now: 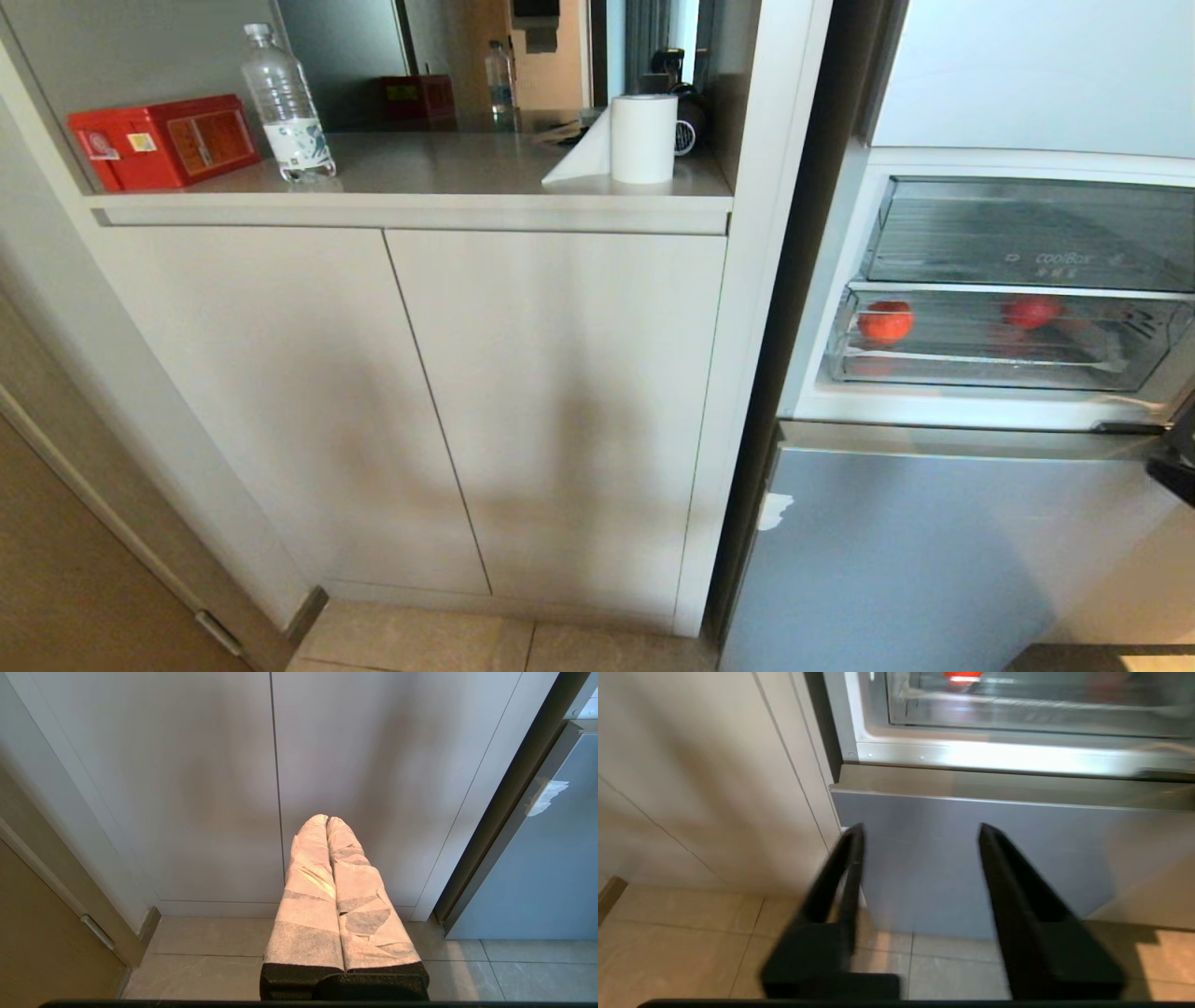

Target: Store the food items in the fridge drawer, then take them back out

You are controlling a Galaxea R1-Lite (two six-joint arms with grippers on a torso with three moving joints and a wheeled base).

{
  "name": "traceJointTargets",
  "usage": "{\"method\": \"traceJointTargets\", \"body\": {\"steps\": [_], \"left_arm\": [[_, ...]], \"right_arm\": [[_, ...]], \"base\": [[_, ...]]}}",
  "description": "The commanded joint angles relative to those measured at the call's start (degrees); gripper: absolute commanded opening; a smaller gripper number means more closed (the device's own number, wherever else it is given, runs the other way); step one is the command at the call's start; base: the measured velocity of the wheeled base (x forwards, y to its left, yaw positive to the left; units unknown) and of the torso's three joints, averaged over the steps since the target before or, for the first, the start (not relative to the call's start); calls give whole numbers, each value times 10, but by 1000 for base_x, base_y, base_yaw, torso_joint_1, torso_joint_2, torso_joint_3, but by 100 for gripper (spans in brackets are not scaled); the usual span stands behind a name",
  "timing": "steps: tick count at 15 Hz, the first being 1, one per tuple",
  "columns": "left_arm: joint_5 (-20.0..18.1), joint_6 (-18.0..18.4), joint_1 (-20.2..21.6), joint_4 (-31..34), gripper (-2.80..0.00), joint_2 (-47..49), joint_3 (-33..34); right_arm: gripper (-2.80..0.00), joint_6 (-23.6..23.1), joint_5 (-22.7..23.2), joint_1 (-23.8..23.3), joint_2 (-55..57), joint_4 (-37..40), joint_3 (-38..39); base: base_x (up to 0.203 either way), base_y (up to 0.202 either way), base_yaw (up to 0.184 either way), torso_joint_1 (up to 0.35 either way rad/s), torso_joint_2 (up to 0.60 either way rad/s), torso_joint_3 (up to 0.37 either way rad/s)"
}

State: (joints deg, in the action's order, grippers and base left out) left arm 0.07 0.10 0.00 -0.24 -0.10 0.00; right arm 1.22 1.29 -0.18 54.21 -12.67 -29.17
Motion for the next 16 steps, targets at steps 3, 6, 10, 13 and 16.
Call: {"method": "traceJointTargets", "body": {"steps": [3, 6, 10, 13, 16], "left_arm": [[0, 0, 0, 0, -280, 0, 1], [0, 0, 0, 0, -280, 0, 1], [0, 0, 0, 0, -280, 0, 1], [0, 0, 0, 0, -280, 0, 1], [0, 0, 0, 0, -280, 0, 1]], "right_arm": [[0, 8, 2, 0, 357, -214, -36], [0, 21, 0, 1, 527, -411, -70], [0, 51, 1, 1, 577, -497, -125], [0, 52, 0, 6, 612, -515, -164], [0, 53, -3, 16, 641, -522, -202]], "base": [[0, 0, 0, 0, 0, 0], [0, 0, 0, 0, 0, 0], [0, 0, 0, 0, 0, 0], [0, 0, 0, 0, 0, 0], [0, 0, 0, 0, 0, 0]]}}
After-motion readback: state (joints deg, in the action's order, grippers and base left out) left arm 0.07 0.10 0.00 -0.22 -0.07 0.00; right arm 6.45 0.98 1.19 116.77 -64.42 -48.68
